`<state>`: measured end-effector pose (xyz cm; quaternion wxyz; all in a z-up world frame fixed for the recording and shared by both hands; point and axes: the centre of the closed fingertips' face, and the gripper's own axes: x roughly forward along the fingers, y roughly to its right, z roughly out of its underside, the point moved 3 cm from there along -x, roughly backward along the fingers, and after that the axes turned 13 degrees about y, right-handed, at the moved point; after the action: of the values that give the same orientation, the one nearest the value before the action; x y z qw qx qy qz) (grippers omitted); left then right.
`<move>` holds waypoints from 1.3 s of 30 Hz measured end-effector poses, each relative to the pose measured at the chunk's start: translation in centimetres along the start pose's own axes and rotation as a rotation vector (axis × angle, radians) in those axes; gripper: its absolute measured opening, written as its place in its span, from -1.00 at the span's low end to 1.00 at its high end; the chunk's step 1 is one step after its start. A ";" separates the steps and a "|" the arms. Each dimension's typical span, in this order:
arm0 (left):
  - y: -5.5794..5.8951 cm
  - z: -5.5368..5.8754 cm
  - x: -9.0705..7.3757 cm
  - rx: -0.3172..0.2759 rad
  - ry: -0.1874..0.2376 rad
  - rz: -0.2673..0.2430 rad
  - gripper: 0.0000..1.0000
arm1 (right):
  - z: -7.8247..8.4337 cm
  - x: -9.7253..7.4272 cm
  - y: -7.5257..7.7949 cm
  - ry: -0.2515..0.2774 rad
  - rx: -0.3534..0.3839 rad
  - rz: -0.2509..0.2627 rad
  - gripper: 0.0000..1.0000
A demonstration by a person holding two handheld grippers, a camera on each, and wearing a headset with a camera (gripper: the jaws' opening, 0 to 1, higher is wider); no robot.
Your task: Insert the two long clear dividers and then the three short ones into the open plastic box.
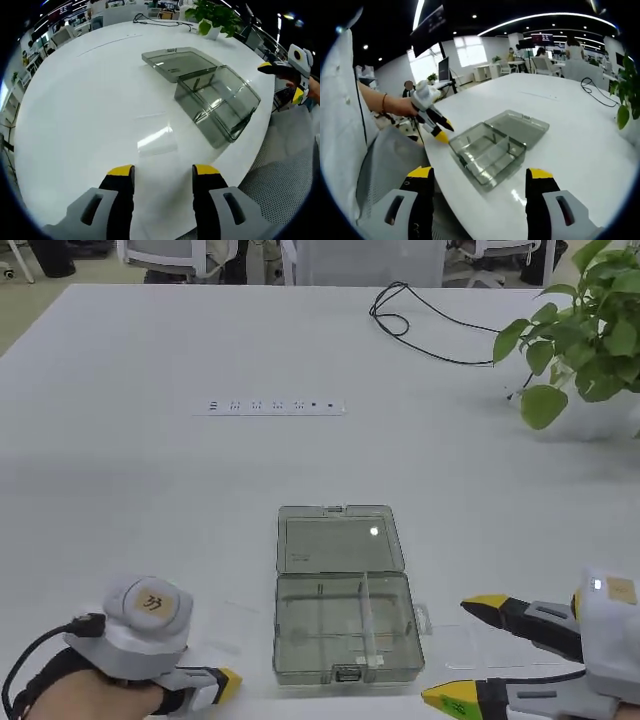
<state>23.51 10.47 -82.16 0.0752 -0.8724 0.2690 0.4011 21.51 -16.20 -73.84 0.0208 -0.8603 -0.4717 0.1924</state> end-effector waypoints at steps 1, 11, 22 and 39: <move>-0.1 0.1 0.0 0.021 -0.012 -0.011 -0.16 | 0.1 -0.1 0.0 0.000 0.002 0.001 0.51; -0.3 0.1 0.1 0.086 -0.059 -0.031 -0.24 | 0.8 -0.8 0.1 -0.024 -0.060 -0.015 0.60; -1.0 -0.1 0.0 0.078 -0.100 0.002 -0.37 | 1.2 -1.4 0.2 -0.026 -0.060 0.002 0.59; -1.0 -0.2 -0.1 -0.086 -0.086 0.042 -0.39 | 1.9 -1.6 0.0 -0.040 -0.061 0.011 0.59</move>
<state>24.09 11.29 -82.07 0.0409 -0.8510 0.2663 0.4508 20.04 -17.78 -75.07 -0.0160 -0.8591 -0.4730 0.1949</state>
